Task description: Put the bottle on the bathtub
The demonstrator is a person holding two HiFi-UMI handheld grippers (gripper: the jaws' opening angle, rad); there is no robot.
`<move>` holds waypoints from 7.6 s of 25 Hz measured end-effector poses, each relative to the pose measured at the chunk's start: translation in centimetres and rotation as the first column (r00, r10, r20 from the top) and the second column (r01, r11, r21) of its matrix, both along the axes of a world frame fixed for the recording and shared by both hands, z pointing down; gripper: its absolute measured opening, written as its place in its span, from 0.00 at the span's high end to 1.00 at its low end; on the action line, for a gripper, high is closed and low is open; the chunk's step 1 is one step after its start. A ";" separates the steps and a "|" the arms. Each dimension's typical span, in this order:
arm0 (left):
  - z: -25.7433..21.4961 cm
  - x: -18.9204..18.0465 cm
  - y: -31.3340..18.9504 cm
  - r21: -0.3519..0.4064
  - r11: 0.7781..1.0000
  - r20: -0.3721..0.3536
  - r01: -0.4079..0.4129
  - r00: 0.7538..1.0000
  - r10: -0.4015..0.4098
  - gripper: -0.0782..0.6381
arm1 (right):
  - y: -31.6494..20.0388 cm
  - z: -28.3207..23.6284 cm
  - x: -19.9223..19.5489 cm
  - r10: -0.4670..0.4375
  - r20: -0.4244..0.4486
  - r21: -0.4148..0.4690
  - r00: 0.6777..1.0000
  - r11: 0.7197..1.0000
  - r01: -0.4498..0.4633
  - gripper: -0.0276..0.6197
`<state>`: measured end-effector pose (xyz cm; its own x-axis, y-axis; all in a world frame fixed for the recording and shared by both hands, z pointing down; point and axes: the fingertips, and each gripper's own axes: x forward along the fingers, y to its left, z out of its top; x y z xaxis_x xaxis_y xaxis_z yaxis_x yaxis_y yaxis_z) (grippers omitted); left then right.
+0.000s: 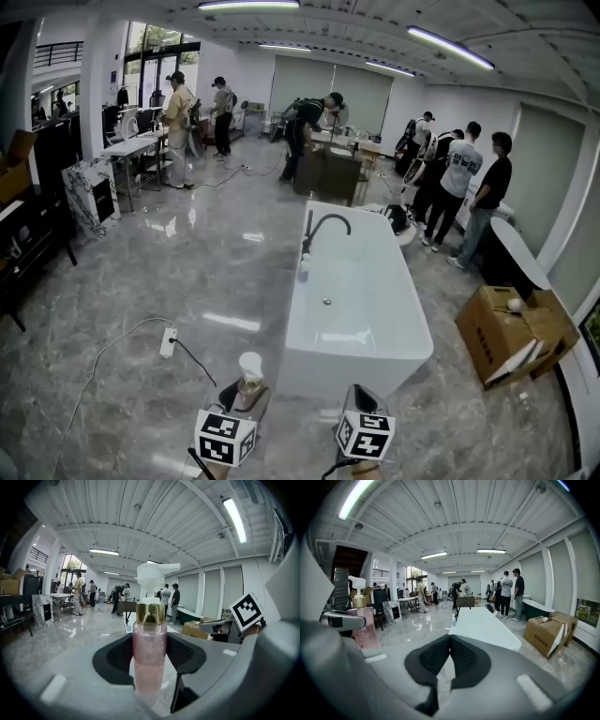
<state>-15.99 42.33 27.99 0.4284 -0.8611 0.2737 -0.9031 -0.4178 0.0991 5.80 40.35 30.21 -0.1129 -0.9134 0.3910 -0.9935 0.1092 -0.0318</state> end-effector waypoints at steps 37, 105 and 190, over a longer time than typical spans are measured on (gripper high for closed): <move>0.6 5.4 -20.6 -0.006 0.999 0.011 0.038 0.999 -0.038 0.59 | -19.8 3.8 8.6 0.039 0.103 -0.042 0.994 0.999 -0.034 0.95; 9.6 6.0 -56.0 -0.146 0.988 -0.017 -0.047 0.999 0.045 0.59 | -56.0 10.5 6.0 0.004 0.006 -0.169 1.000 0.986 -0.003 0.95; 27.6 14.1 -60.6 -0.248 0.960 0.093 -0.131 0.983 0.158 0.59 | -57.5 30.7 12.0 0.015 0.018 -0.409 1.000 0.913 -0.007 0.95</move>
